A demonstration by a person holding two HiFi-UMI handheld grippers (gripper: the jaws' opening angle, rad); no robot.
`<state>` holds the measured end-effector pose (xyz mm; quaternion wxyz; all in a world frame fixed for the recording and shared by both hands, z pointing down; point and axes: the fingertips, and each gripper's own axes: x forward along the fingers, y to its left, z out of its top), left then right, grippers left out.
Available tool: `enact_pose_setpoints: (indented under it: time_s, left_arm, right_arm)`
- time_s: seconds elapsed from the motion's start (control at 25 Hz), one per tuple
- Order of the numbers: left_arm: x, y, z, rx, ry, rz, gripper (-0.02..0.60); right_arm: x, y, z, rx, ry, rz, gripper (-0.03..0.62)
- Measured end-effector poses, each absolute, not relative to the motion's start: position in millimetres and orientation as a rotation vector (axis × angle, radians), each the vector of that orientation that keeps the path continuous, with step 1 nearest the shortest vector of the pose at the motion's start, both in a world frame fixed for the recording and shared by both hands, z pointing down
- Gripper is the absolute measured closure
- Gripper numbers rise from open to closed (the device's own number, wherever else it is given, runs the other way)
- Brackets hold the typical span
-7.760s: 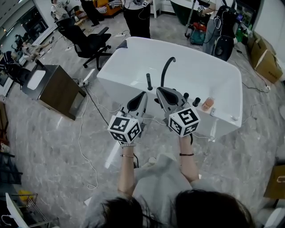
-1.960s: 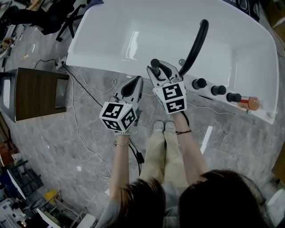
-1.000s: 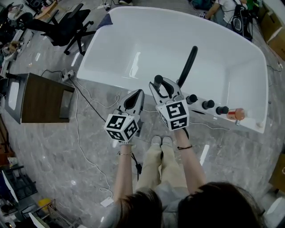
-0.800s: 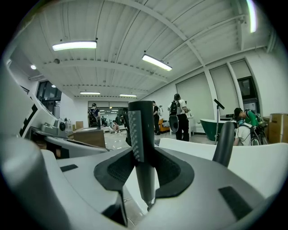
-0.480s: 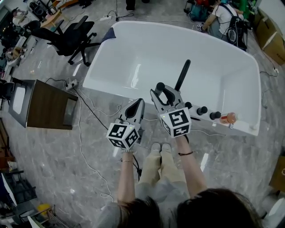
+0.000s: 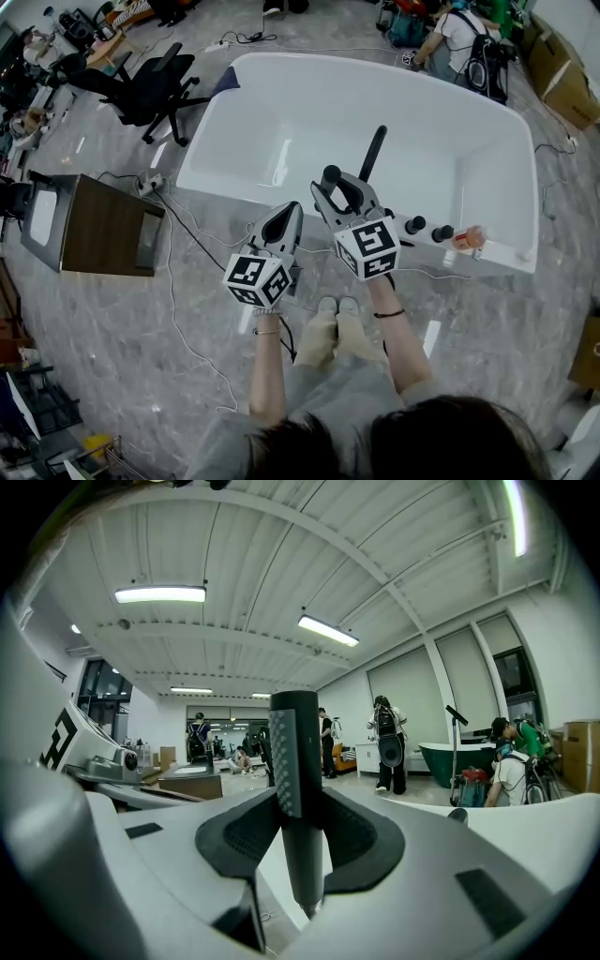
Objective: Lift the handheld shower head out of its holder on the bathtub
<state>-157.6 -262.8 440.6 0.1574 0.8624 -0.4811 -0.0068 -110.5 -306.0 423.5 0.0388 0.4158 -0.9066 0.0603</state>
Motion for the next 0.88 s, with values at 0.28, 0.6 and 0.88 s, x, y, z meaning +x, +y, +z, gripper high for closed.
enact_pose_setpoints:
  time_s: [0.28, 0.6, 0.88]
  left_arm:
    - [-154, -251, 426, 2.496, -1.366, -0.025, 0.577]
    - [-154, -246, 417, 2.492, -1.371, -0.046, 0.577]
    - [-156, -242, 410, 2.490, -1.382, -0.063, 0.577]
  right_arm:
    - [-108, -291, 404, 1.283, -2.819, 0.181, 0.461]
    - [-104, -284, 392, 1.297, -2.821, 0.156, 0.461]
    - [-102, -275, 388, 1.321, -2.823, 0.166, 0.461]
